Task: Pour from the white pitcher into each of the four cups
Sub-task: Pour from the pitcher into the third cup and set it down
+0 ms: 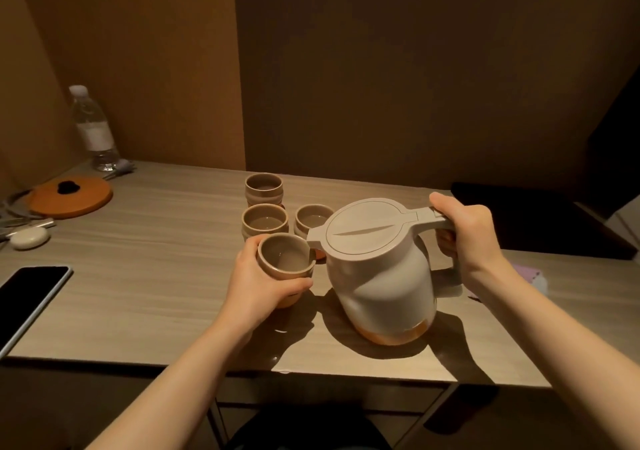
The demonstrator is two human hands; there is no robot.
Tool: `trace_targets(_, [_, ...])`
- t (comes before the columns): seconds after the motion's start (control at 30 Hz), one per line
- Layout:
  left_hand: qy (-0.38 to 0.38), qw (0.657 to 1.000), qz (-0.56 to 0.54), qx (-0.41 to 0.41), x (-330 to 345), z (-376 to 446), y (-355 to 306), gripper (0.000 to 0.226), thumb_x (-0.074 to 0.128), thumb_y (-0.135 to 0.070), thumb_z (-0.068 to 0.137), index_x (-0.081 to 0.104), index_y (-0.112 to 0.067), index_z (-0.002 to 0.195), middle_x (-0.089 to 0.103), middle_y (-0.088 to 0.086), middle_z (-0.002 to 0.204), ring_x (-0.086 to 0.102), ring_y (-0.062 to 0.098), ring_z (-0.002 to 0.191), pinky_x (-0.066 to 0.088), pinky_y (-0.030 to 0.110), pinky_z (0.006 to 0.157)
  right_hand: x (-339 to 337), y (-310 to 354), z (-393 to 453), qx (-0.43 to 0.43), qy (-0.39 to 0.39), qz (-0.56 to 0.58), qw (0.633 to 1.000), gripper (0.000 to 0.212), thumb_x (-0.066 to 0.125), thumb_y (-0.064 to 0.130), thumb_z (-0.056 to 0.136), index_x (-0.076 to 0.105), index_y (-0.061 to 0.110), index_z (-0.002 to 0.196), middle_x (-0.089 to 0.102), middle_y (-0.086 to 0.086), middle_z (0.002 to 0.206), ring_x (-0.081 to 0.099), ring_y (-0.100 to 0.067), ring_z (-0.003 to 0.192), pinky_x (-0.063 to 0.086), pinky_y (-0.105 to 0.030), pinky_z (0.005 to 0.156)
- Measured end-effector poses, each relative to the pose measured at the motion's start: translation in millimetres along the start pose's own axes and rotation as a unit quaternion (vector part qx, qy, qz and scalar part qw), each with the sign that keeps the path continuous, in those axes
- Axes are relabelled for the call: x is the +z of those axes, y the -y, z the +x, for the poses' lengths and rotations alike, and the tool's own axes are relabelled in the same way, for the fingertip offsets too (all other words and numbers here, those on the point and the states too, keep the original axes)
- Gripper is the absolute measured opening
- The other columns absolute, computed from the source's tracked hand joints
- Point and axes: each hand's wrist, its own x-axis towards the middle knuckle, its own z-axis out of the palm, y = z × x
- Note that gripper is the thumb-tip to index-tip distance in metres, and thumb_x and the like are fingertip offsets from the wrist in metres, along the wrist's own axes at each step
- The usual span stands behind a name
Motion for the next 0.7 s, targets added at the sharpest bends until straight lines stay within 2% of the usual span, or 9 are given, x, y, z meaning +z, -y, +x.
trace_targets(0.13, [0.006,1.000,-0.008,0.012,-6,5,-9,0.083,0.095,-0.020,0.051,0.048,-0.033,0.118,0.056,-0.018,0.111,0.054,0.005,0.105,0.043,0.016,0.079,7,6,2,-0.007,0.011,-0.014,1.000,0.049,0.060,0.027,0.092,0.047,0.008,0.048,0.035,0.006,0.039,0.031,-0.007,0.038,0.026,-0.022,0.042])
trace_targets(0.3, [0.013,1.000,0.006,0.024,-10,8,-11,0.085,0.095,-0.020,0.051,0.048,-0.030,0.121,0.056,-0.015,0.113,0.053,0.007,0.107,0.043,0.016,0.080,11,9,5,-0.009,0.016,-0.015,1.000,0.049,0.061,0.025,0.091,0.046,0.008,0.047,0.034,0.005,0.039,0.030,-0.007,0.037,0.026,-0.021,0.041])
trace_targets(0.43, [0.012,0.999,0.026,0.039,-12,9,-10,0.085,0.095,-0.021,0.051,0.046,-0.033,0.119,0.053,-0.021,0.109,0.052,0.005,0.105,0.041,0.013,0.076,12,9,6,-0.009,0.020,-0.025,0.999,0.048,0.061,0.026,0.091,0.048,0.007,0.049,0.035,0.003,0.040,0.030,-0.008,0.038,0.026,-0.021,0.041])
trace_targets(0.53, [0.015,0.997,0.050,0.049,-14,13,-10,0.087,0.095,-0.024,0.050,0.045,-0.034,0.120,0.053,-0.024,0.109,0.053,0.007,0.108,0.047,0.022,0.084,13,9,7,-0.008,0.023,-0.027,0.999,0.048,0.060,0.026,0.092,0.048,0.006,0.049,0.035,0.002,0.041,0.030,-0.008,0.038,0.025,-0.022,0.041])
trace_targets(0.7, [0.015,0.990,0.124,0.073,-15,19,-16,0.087,0.094,-0.032,0.048,0.043,-0.038,0.118,0.056,-0.013,0.117,0.052,0.017,0.114,0.051,0.042,0.093,14,10,7,-0.008,0.026,-0.030,0.999,0.045,0.060,0.024,0.091,0.049,0.004,0.053,0.033,-0.003,0.045,0.029,-0.009,0.037,0.023,-0.024,0.041])
